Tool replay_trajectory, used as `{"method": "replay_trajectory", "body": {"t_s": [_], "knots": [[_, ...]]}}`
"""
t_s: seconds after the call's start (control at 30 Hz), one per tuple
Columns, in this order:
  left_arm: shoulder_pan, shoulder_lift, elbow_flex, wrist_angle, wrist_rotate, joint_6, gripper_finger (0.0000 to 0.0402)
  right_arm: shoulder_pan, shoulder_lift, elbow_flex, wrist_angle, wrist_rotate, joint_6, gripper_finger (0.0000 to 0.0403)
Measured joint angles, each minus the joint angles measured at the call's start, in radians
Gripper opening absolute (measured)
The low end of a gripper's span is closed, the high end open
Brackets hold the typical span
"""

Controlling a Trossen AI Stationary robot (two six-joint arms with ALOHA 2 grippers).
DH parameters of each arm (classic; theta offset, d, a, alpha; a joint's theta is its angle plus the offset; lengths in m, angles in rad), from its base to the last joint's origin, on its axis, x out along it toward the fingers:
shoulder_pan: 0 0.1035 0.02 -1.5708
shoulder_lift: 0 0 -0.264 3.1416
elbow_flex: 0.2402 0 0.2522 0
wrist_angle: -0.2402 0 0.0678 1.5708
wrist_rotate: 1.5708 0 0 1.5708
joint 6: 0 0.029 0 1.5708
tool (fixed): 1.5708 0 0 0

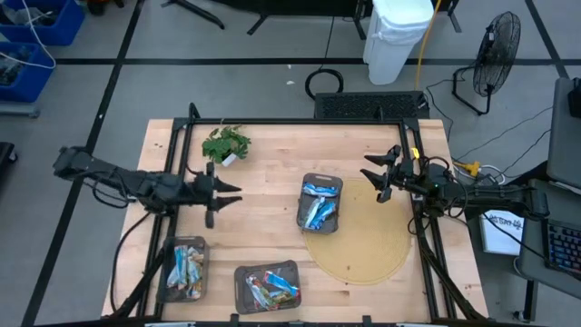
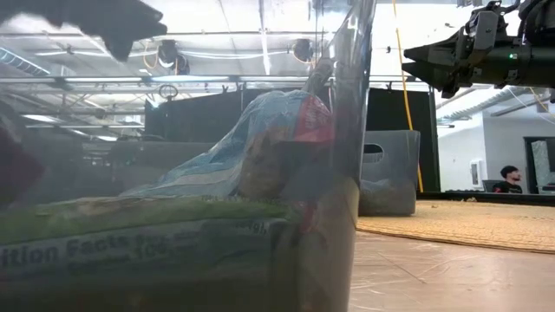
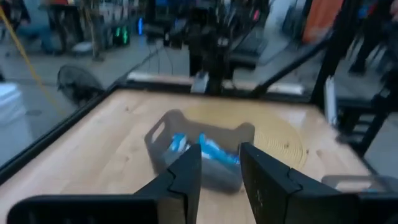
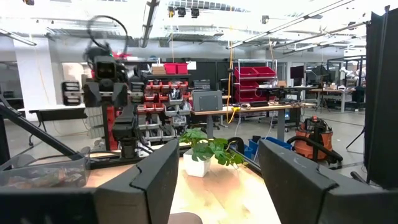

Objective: Pick and place Granola Bars by type
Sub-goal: Return to Home Position

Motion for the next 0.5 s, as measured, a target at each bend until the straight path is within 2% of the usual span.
{"method": "replay_trajectory", "body": {"t_s": [0.1, 0.23, 0.5], "knots": [[0.073, -0.094, -0.137, 0.148, 0.085, 0.013, 0.0117, 0.000, 0.000, 0.000, 0.000, 0.000, 0.000, 0.0210], [0.156, -0.186, -0.271, 0.237, 0.155, 0.000, 0.0117, 0.000, 0.000, 0.000, 0.000, 0.000, 0.000, 0.0210], [0.261, -0.276, -0.434, 0.375, 0.262, -0.009, 0.0117, 0.000, 0.000, 0.000, 0.000, 0.000, 0.000, 0.0210]]}}
